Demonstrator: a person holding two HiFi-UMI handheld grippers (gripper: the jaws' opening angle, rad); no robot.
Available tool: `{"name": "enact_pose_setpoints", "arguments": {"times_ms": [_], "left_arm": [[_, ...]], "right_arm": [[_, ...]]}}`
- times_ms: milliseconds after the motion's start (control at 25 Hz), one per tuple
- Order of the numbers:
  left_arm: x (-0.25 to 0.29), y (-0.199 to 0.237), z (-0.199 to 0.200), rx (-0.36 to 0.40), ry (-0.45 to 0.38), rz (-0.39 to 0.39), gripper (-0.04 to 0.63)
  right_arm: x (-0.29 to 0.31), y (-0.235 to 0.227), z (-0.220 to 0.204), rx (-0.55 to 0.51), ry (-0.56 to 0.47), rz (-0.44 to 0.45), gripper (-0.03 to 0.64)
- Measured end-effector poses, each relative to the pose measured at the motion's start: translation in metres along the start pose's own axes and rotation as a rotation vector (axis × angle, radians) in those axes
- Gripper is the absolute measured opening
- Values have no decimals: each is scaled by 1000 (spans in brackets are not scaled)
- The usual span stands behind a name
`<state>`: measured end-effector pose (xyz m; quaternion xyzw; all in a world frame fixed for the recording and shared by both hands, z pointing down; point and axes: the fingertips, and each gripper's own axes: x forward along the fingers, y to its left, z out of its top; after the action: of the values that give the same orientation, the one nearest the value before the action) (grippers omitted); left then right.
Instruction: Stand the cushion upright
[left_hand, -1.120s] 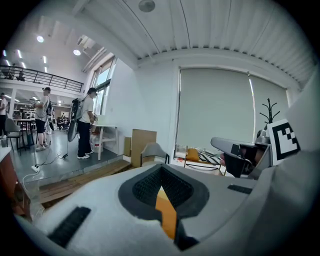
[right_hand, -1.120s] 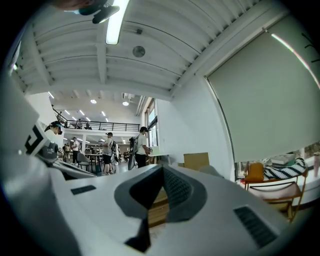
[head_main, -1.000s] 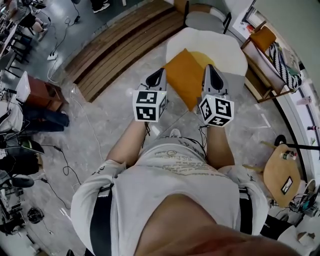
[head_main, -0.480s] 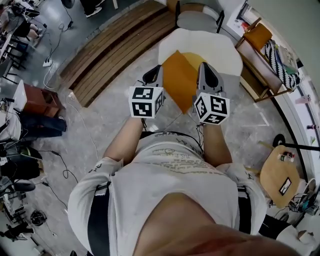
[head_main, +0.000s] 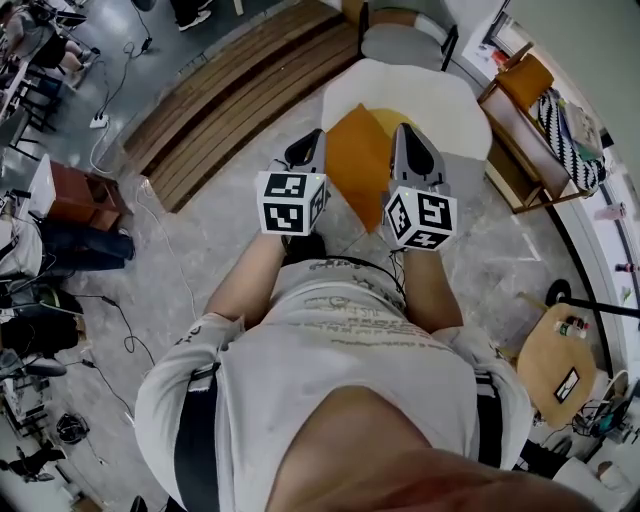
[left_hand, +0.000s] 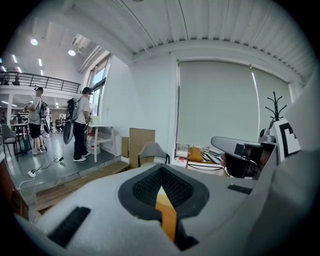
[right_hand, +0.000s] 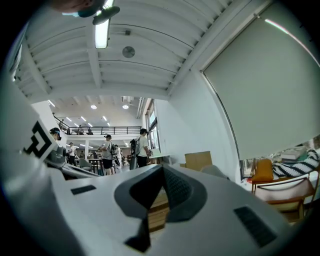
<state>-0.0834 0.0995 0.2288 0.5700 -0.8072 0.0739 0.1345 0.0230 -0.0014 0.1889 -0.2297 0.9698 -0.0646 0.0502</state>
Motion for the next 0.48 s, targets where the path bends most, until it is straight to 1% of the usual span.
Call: {"name": "enact_pose_setpoints", "arguments": {"times_ms": [200, 480], "left_arm": [[21, 11, 4, 5, -6, -16, 20], [56, 29, 13, -1, -18, -47, 20]], "right_arm": [[23, -4, -2, -15, 5, -8, 28], [51, -18, -2, -36, -4, -46, 28]]}}
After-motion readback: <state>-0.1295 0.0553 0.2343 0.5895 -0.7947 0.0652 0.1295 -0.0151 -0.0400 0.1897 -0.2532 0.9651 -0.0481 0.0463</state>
